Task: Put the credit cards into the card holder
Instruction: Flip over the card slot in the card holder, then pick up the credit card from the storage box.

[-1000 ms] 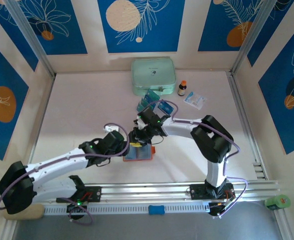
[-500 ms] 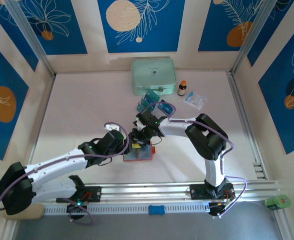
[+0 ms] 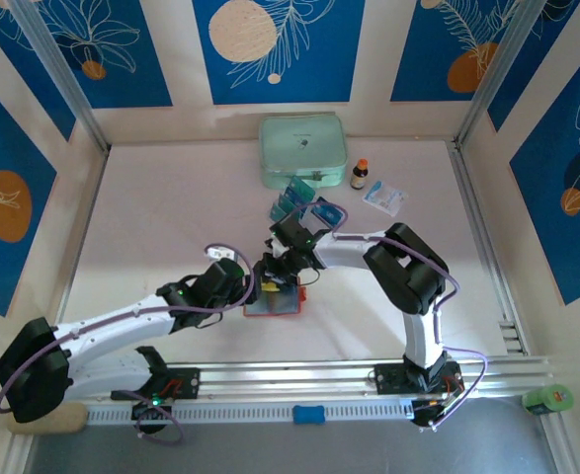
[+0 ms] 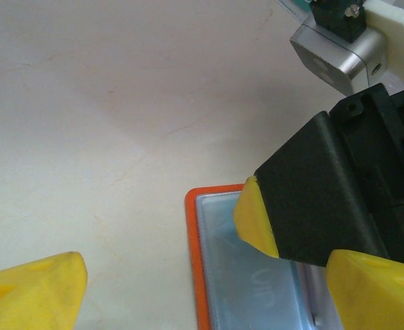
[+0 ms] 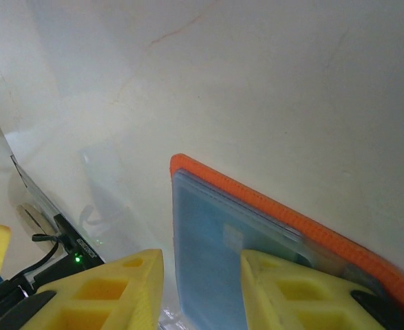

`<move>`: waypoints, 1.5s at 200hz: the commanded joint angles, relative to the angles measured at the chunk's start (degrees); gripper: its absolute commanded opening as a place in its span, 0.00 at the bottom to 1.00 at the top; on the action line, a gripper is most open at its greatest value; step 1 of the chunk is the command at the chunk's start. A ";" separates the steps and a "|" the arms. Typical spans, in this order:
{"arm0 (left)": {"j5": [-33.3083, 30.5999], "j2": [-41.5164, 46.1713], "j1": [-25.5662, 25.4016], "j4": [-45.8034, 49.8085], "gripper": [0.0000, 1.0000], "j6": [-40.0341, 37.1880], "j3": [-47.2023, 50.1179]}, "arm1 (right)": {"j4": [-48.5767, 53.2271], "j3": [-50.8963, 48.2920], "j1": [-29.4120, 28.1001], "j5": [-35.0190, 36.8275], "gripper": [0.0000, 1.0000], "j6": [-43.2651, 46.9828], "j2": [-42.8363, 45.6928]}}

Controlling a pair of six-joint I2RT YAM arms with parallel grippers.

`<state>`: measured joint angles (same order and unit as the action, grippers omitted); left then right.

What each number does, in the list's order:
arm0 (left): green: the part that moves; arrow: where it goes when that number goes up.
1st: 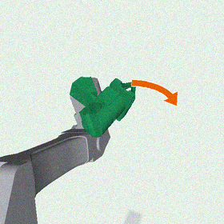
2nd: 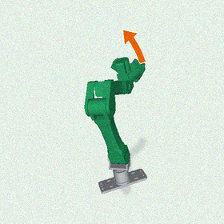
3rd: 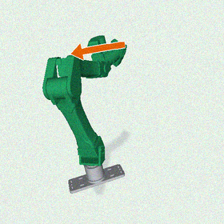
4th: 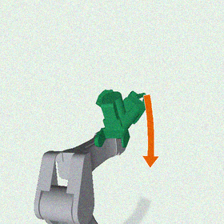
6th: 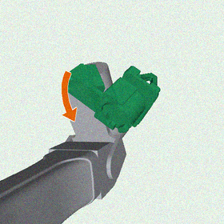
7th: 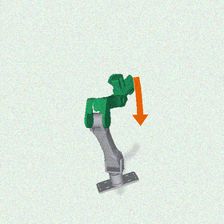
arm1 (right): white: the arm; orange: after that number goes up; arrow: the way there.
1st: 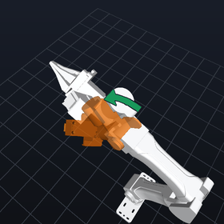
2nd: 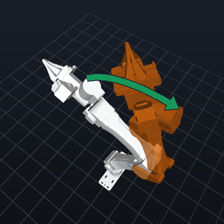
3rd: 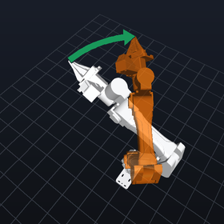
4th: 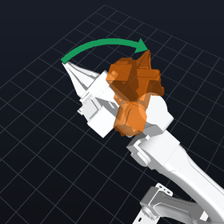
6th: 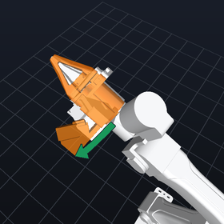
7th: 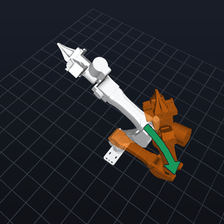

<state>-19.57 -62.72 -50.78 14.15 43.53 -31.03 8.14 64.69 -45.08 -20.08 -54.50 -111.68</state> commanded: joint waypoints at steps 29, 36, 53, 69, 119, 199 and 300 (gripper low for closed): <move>1.37 -1.43 -0.05 0.48 0.91 0.33 1.24 | -0.58 -2.52 2.60 -1.90 0.37 -0.70 6.27; 1.40 -1.69 -0.03 0.28 0.91 0.32 1.23 | -0.50 -2.82 2.87 -1.91 0.37 -0.68 6.54; 1.72 -2.62 -0.06 -0.53 0.91 0.18 1.23 | -0.74 -3.79 3.58 -1.81 0.36 -0.73 7.24; 2.42 -4.01 -0.02 -1.26 0.91 -0.09 0.84 | -0.91 -4.71 4.49 -1.77 0.36 -0.72 8.17; 3.09 -8.92 -0.05 -2.63 0.94 -0.73 -0.51 | 8.66 -2.90 9.44 1.53 0.36 6.51 15.00; 2.79 -12.31 0.89 -2.50 1.00 -0.35 -2.23 | 37.50 23.40 13.26 21.05 0.35 29.67 10.36; 2.93 -11.76 4.91 0.96 1.00 -1.87 -4.44 | 52.04 53.00 8.51 34.64 0.28 40.08 -12.62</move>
<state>-16.95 -75.11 -47.00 13.04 43.00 -34.26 53.71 111.92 -34.54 8.60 -18.52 -120.53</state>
